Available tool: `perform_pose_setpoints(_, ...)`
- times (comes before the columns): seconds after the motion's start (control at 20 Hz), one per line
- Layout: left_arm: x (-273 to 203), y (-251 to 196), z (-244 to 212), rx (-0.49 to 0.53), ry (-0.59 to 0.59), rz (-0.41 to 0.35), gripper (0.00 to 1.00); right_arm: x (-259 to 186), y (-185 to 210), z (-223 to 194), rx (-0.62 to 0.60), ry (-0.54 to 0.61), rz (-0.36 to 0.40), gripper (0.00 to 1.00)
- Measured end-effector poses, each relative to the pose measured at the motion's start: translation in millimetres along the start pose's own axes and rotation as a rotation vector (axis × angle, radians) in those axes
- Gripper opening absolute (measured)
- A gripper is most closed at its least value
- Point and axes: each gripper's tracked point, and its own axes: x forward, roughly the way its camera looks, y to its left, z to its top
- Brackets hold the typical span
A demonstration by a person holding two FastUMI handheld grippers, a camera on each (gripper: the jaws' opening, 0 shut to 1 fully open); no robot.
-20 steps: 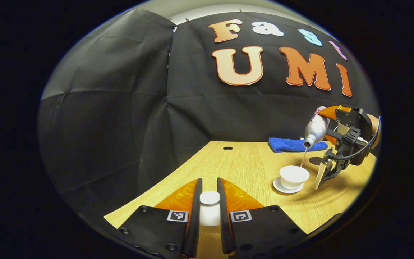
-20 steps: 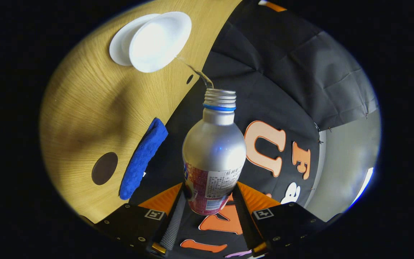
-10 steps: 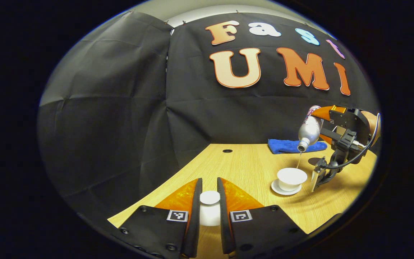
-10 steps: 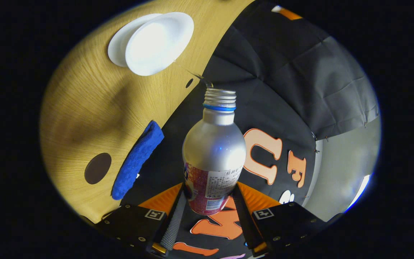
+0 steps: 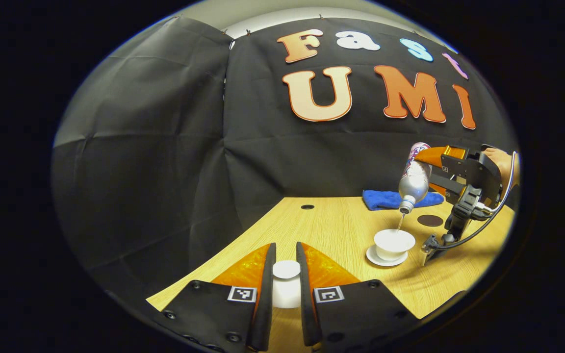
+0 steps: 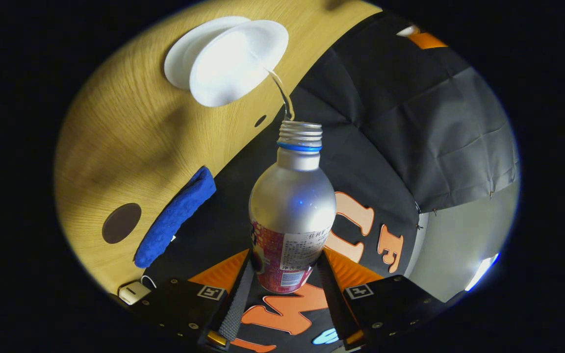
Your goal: Open the teacup lid with one hand, grasp the water bottle and pour water into the teacup with the other hand; after pouring, place the water bottle on the coaster and then close the teacup lid.
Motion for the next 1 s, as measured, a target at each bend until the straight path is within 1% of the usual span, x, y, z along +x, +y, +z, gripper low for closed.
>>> perform_pose_setpoints(0.2,-0.5,-2.4,-5.1,0.001,0.014,0.001,0.29,3.9,-8.0,4.9,-0.053,-0.026,-0.036,0.74)
perform_pose_setpoints(0.6,0.5,-6.7,-4.9,0.007,0.018,0.005,0.29,5.4,-9.7,14.5,-0.091,-0.064,-0.061,0.74)
perform_pose_setpoints(0.8,0.2,-5.3,-4.4,0.006,0.020,0.013,0.29,2.7,-8.9,12.2,-0.047,-0.065,-0.060,0.74)
perform_pose_setpoints(0.85,0.3,-6.3,-3.3,0.005,0.021,0.014,0.29,2.7,-6.8,12.0,-0.012,-0.062,-0.046,0.74)
perform_pose_setpoints(0.95,0.0,-8.0,-2.0,0.005,0.015,0.014,0.29,4.7,4.6,10.7,0.081,-0.053,0.006,0.74)
perform_pose_setpoints(1.0,0.1,-9.6,-3.6,0.008,0.014,0.010,0.29,6.6,7.2,9.3,0.120,-0.040,0.017,0.74)
